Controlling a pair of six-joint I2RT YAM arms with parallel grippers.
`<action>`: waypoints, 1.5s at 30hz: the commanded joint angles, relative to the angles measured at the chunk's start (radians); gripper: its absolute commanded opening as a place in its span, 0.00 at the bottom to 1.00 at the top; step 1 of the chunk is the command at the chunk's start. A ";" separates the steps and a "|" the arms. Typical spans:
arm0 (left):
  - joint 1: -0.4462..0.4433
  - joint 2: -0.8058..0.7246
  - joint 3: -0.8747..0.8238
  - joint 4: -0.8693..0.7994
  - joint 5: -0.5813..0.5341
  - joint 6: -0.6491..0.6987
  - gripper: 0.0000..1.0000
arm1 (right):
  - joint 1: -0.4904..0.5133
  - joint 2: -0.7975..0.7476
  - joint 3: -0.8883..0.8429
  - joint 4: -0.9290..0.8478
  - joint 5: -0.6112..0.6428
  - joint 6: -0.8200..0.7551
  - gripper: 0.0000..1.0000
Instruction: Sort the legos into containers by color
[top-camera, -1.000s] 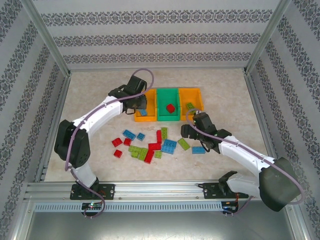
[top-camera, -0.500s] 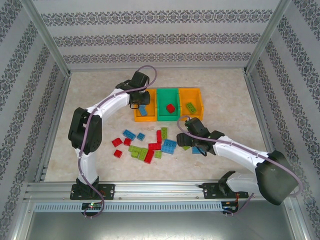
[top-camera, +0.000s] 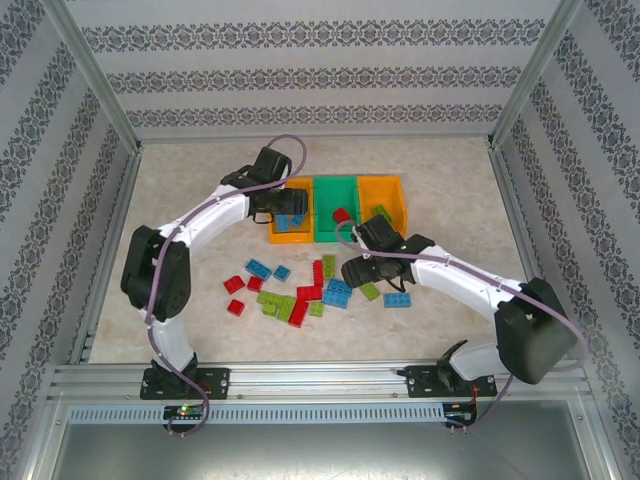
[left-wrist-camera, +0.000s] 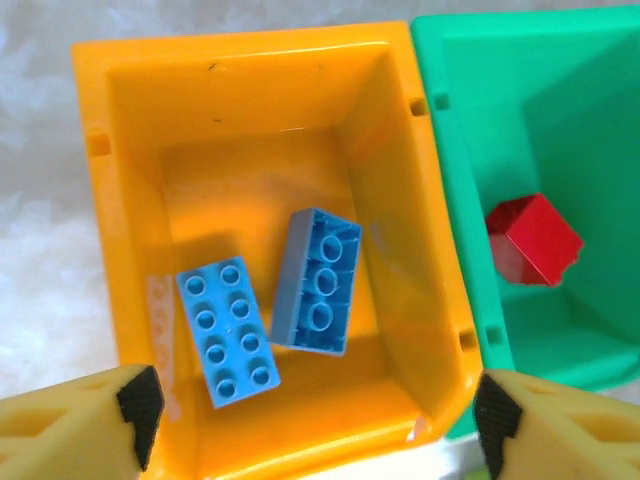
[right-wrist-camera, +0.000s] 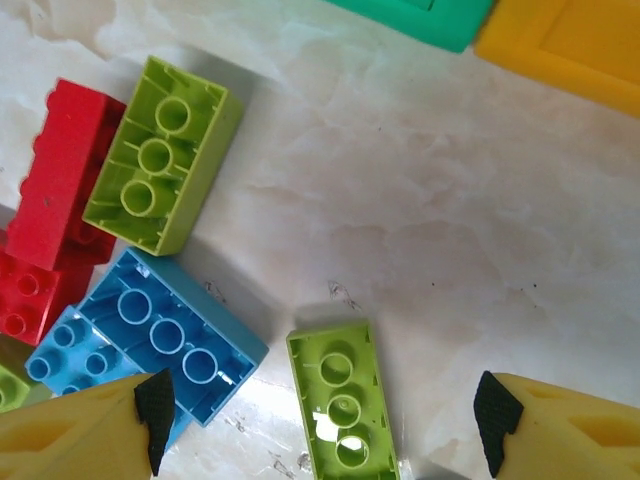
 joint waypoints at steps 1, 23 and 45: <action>0.009 -0.092 -0.056 0.071 0.026 0.002 0.94 | 0.023 0.027 -0.001 -0.149 -0.008 -0.033 0.81; 0.011 -0.447 -0.336 0.120 0.044 0.025 0.99 | 0.024 0.306 0.124 -0.245 -0.029 -0.418 0.82; 0.010 -0.522 -0.401 0.085 -0.008 0.005 1.00 | -0.062 0.174 0.087 -0.195 0.015 -0.388 0.38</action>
